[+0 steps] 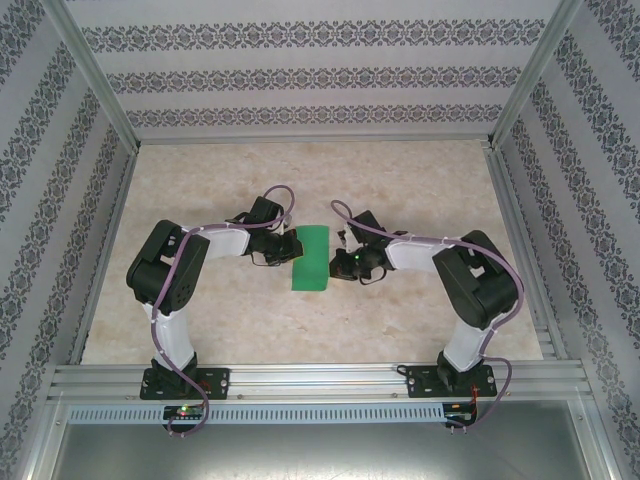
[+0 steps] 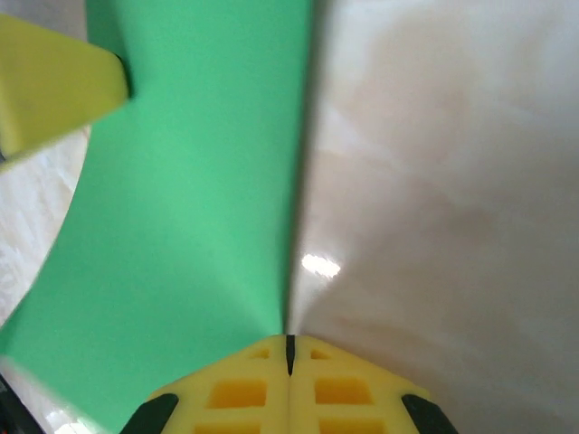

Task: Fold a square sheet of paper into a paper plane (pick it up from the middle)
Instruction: Fold the square sheet of paper in half at the center of the table.

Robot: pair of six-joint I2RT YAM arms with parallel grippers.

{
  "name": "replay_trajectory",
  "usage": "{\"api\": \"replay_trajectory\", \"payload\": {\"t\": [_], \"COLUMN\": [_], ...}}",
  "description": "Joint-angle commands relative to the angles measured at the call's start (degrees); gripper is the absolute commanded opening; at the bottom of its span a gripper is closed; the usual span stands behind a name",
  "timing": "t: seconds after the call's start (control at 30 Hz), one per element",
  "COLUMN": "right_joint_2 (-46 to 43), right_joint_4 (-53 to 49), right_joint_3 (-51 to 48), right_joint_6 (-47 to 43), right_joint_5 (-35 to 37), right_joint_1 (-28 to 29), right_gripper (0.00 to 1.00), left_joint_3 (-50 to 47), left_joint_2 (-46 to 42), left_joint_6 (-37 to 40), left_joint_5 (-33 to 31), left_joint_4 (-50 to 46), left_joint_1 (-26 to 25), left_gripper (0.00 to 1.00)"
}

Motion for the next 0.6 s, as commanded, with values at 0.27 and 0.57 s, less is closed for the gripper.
{"api": "replay_trajectory", "payload": {"t": [0.27, 0.57], "right_joint_2": [3.8, 7.4], "right_joint_4": [4.0, 4.7], "right_joint_3": [7.6, 5.8], "right_joint_6": [3.1, 1.3], "right_joint_5": [-0.9, -2.5], "right_joint_1": [4.5, 6.2], "right_gripper": [0.0, 0.0], "left_joint_3": [-6.1, -6.3], "left_joint_2": [8.6, 8.3], "left_joint_6": [-0.2, -0.3], "left_joint_5": [-12.1, -12.3], "left_joint_4": [-13.2, -13.2], "left_joint_1": [-0.3, -0.3], "left_gripper": [0.0, 0.0]}}
